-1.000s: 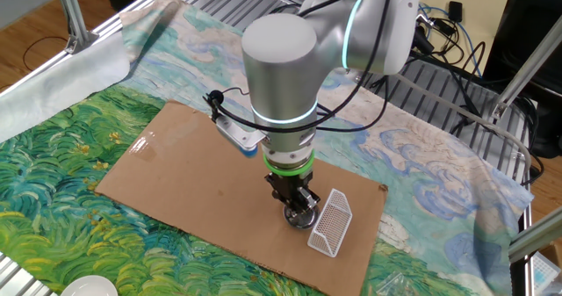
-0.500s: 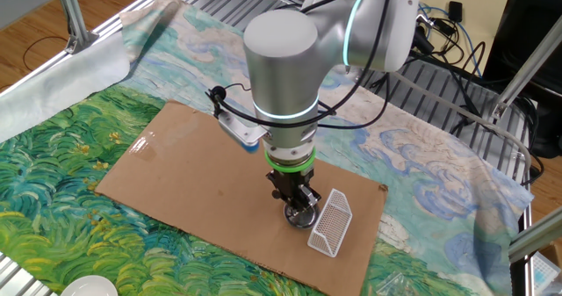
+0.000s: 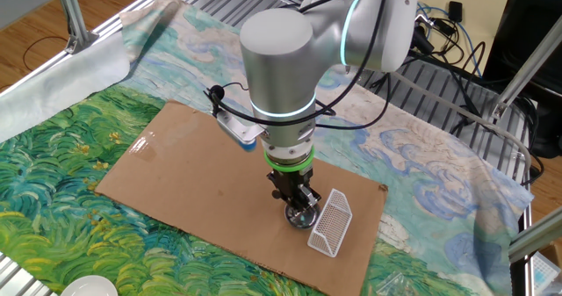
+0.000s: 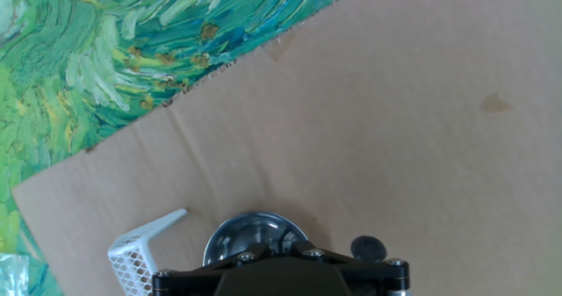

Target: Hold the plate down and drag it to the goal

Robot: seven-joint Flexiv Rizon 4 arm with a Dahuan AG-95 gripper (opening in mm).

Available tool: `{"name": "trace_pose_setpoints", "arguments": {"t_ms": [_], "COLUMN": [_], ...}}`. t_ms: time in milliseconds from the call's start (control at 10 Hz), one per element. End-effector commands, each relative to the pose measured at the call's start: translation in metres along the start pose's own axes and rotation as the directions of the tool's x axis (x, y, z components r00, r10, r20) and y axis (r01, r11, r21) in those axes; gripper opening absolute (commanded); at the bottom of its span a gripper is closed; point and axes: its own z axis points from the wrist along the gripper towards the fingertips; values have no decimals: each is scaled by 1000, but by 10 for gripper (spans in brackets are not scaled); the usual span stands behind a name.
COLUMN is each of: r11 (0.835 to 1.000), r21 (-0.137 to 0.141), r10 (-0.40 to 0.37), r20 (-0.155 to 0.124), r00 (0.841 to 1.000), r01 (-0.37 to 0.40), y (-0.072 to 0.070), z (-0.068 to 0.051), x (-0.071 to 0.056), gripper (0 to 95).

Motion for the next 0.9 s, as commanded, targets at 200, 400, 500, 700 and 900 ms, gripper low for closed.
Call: {"name": "trace_pose_setpoints", "arguments": {"t_ms": [200,400,500,700,900], "r11": [1000,1000,999,999,998], "r21": [-9,-15,-19,-27,-37], "r10": [12,20,26,40,52], "r20": [-2,-5,-7,-10,-13], "r00": [1000,1000,1000,999,999], "r01": [-12,-20,-27,-41,-53], "y": [3,6,8,13,17], "z": [5,6,6,8,11], "x": [1,2,3,6,7], "gripper": [0,0,0,0,0]}}
